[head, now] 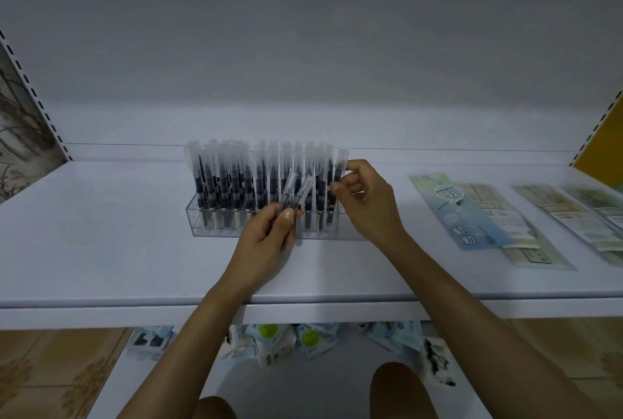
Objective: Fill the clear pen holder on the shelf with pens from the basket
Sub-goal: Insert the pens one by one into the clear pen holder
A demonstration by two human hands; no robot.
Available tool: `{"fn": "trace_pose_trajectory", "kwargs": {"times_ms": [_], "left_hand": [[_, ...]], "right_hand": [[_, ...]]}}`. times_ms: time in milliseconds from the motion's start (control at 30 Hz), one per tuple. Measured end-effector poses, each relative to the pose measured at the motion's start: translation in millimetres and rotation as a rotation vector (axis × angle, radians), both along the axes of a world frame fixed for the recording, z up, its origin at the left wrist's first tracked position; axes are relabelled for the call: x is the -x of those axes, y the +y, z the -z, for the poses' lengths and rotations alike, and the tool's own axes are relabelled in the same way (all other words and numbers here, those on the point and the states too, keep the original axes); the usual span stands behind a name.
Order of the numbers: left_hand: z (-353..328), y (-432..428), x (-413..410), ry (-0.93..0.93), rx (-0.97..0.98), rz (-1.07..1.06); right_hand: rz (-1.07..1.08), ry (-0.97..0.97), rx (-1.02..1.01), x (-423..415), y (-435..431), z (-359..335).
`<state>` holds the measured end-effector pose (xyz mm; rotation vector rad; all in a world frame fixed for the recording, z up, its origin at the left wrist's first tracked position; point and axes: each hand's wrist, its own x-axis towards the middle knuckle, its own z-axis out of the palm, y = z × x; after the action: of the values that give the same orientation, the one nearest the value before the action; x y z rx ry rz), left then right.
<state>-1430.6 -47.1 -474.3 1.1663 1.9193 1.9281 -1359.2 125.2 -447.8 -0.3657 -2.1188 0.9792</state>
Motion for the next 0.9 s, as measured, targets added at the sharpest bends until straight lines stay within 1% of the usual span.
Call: {"fn": "trace_pose_trajectory", "kwargs": {"times_ms": [167,467,533,633,700,767,867,900], "left_hand": [[0,-1,0,0.015,0.009,-0.006],[-2,-1,-2,-0.004,-0.004,0.009],[-1,-2,-1,0.005,-0.003,0.01],[0,-2,-1,0.005,-0.005,0.028],[-3,-3,-2,-0.007,-0.022,0.06],[-5,-3,-3,0.0,-0.035,0.096],[-6,-4,-5,0.006,-0.056,0.163],[-6,-4,-6,-0.009,-0.065,0.185]], "right_hand": [[0.005,0.036,-0.027,0,-1,2],[-0.023,0.045,0.03,0,-1,1],[-0.03,0.132,0.056,-6,-2,-2],[0.035,0.303,-0.031,-21,-11,-7],[-0.004,0.345,-0.05,-30,-23,-6],[-0.073,0.282,0.011,-34,-36,-1],[-0.136,0.1,0.147,-30,-54,14],[-0.156,0.074,0.17,-28,-58,18]]}}
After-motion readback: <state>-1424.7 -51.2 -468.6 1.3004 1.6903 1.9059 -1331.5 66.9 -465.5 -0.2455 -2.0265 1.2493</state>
